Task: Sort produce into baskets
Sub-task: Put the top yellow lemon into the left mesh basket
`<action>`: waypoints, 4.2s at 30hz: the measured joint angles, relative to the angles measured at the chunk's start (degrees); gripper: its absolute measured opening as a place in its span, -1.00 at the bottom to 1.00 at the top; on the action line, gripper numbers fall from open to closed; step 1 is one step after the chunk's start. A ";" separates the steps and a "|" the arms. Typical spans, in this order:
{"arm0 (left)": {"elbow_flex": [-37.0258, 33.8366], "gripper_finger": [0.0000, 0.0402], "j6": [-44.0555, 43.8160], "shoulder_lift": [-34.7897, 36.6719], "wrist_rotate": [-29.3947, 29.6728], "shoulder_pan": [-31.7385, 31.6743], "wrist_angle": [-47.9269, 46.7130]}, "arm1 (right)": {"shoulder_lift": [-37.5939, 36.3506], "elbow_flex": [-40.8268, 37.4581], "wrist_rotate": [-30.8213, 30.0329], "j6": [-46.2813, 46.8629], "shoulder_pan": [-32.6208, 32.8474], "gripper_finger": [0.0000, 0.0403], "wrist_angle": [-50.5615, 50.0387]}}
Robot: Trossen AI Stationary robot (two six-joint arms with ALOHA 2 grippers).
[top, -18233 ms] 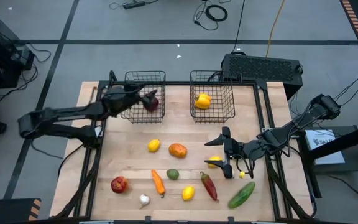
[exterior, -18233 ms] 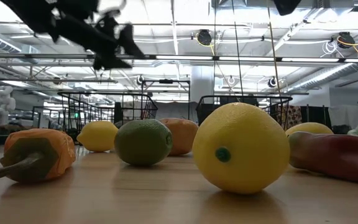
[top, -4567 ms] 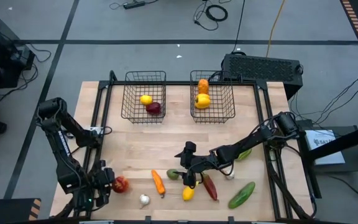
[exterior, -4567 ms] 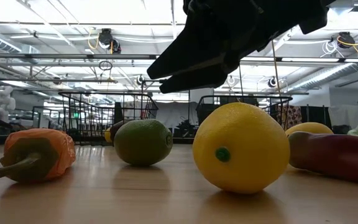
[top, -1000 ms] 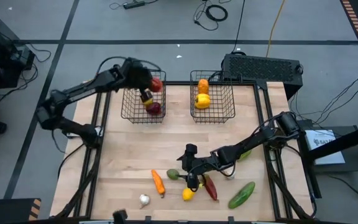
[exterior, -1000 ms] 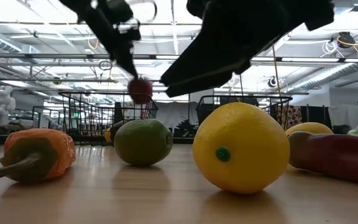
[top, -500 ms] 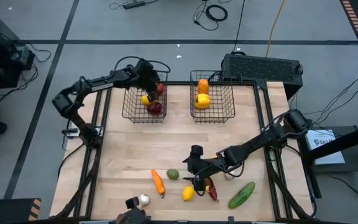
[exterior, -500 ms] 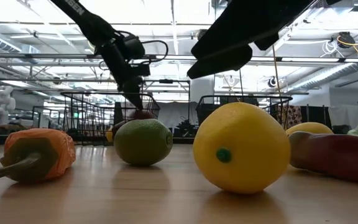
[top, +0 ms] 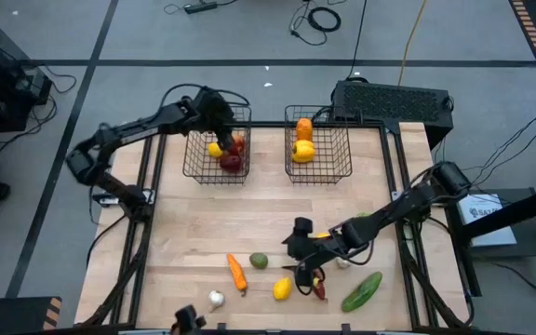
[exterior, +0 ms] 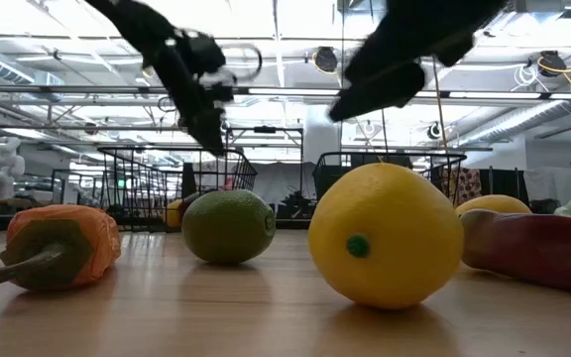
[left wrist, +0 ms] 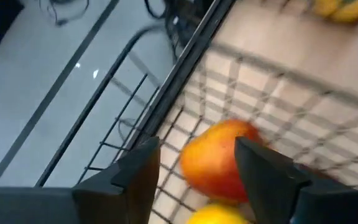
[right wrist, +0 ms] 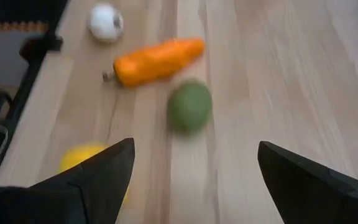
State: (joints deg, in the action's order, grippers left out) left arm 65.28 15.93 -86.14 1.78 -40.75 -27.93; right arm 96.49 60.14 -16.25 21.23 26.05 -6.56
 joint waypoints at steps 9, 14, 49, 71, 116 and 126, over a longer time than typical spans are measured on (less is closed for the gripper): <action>0.00 0.11 -6.19 15.72 -6.29 14.19 -5.37 | -8.99 0.02 -0.26 15.86 2.35 0.65 -23.37; 0.00 0.11 -9.32 17.41 -6.40 25.82 -6.22 | -9.88 0.02 0.20 20.46 5.25 0.65 -34.59; -0.02 0.11 -18.72 13.35 15.26 52.91 -6.00 | -8.73 -16.65 -0.75 1.61 2.01 0.54 -21.92; -4.98 0.11 -20.12 13.02 15.10 52.89 -2.11 | -8.68 -17.51 -1.20 0.10 0.15 -0.02 -12.38; -7.70 0.85 -44.09 -6.26 17.98 55.12 36.04 | -8.74 -0.39 -7.91 -15.00 -9.23 -0.02 -11.71; -7.72 0.63 -43.65 -6.91 12.26 52.45 35.92 | -8.74 -0.39 -7.89 -15.10 -9.21 -0.02 -11.72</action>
State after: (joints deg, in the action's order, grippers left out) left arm 57.56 -27.72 -93.06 14.04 11.71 7.99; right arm 87.74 59.75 -24.14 6.13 16.84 -18.28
